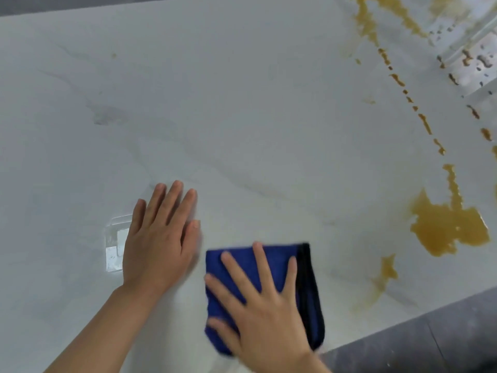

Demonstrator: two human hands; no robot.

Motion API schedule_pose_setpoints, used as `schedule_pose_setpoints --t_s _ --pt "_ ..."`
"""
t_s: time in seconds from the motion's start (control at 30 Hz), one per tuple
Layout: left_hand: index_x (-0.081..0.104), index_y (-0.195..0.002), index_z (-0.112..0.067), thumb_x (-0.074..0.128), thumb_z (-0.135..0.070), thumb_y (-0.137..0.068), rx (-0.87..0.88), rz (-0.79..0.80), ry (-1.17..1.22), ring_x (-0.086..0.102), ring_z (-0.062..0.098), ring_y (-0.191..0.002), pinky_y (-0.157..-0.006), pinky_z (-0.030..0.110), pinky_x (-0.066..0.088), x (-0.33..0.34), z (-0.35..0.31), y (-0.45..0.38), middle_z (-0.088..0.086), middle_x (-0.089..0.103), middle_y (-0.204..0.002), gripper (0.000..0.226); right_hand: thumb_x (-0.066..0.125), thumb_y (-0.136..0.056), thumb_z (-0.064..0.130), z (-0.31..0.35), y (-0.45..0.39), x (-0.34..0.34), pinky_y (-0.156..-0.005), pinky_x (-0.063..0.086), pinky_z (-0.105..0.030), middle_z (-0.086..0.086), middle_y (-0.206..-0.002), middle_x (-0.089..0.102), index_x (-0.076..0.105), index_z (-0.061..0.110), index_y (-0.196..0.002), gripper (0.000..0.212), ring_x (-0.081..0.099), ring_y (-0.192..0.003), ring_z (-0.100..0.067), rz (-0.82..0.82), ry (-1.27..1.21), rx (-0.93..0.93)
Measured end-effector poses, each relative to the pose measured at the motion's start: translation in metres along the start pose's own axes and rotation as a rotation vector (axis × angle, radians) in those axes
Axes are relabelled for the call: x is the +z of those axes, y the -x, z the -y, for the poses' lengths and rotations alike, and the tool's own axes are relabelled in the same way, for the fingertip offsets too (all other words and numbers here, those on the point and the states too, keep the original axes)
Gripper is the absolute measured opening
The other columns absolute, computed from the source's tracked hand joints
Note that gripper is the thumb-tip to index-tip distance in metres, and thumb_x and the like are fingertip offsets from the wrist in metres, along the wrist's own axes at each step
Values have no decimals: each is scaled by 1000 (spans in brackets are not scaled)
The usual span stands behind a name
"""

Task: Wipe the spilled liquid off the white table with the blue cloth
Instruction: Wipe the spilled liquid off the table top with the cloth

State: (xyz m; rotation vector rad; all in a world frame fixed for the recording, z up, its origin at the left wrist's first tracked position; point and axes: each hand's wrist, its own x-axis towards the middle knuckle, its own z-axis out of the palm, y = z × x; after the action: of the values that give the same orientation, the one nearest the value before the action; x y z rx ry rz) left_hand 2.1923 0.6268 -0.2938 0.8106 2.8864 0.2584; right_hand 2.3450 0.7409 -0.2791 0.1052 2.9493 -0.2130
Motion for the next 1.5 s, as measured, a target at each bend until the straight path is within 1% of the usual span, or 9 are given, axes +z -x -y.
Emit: schedule_pose_setpoints --t_s 0.27,0.43,0.67,0.83,0.97,1.07,1.2,1.4,1.5 --pt "31 -143 -24 17 -41 -90 -9 10 13 12 17 -144 -115 35 2 1 -1 0 -2 22 -154 57 13 -94 55 -63 18 -10 -92 27 -76 -1 -149 35 36 34 -139 55 23 -138 -41 55 42 335" --pt "33 -142 -23 19 -41 -90 -14 5 22 15 19 -143 -115 38 6 1 -1 0 0 24 -153 57 36 -80 63 -33 49 4 -91 27 -76 0 -147 37 41 38 -133 59 28 -133 -44 80 -8 240" --pt "27 -144 -27 17 -42 -90 -35 25 1 9 14 -144 -116 35 3 2 -1 1 -5 18 -154 57 27 -88 58 -92 0 -12 -93 21 -76 6 -150 33 38 42 -136 52 25 -138 -39 8 33 174" --pt "27 -144 -28 17 -45 -90 -47 33 6 8 11 -144 -116 30 -1 3 0 0 -9 16 -154 57 -10 -83 67 -174 26 -14 -107 6 -70 14 -154 -10 -15 54 -137 56 -17 -143 -26 42 28 442" --pt "29 -142 -29 19 -45 -90 -55 36 7 10 9 -143 -114 22 -5 3 -1 -2 -11 19 -152 55 11 -90 63 -144 74 -10 -93 23 -75 5 -152 25 30 42 -139 57 16 -140 -38 120 -37 336" --pt "29 -142 -32 19 -46 -90 -74 47 26 6 0 -141 -113 19 -6 1 -2 -2 -17 17 -149 55 20 -90 63 -126 65 -9 -92 26 -75 4 -150 31 35 42 -137 53 24 -137 -42 119 -20 186" --pt "33 -141 -28 20 -47 -88 -73 24 25 14 11 -142 -113 19 -5 0 -3 -2 -17 18 -148 58 21 -91 59 -145 12 -17 -92 22 -76 6 -150 33 36 41 -137 52 25 -137 -41 49 2 173" --pt "34 -141 -26 19 -48 -86 -83 11 43 15 13 -142 -115 37 7 1 -5 -3 -12 20 -150 61 -5 -84 65 -221 4 -22 -108 4 -68 19 -153 -10 -16 56 -135 53 -16 -143 -24 34 38 384" --pt "35 -141 -25 19 -48 -88 -78 16 32 17 16 -142 -114 40 11 2 -2 -1 -9 23 -151 60 -3 -83 66 -225 37 -20 -107 3 -69 19 -150 -15 -15 56 -134 53 -19 -142 -23 49 -12 493"
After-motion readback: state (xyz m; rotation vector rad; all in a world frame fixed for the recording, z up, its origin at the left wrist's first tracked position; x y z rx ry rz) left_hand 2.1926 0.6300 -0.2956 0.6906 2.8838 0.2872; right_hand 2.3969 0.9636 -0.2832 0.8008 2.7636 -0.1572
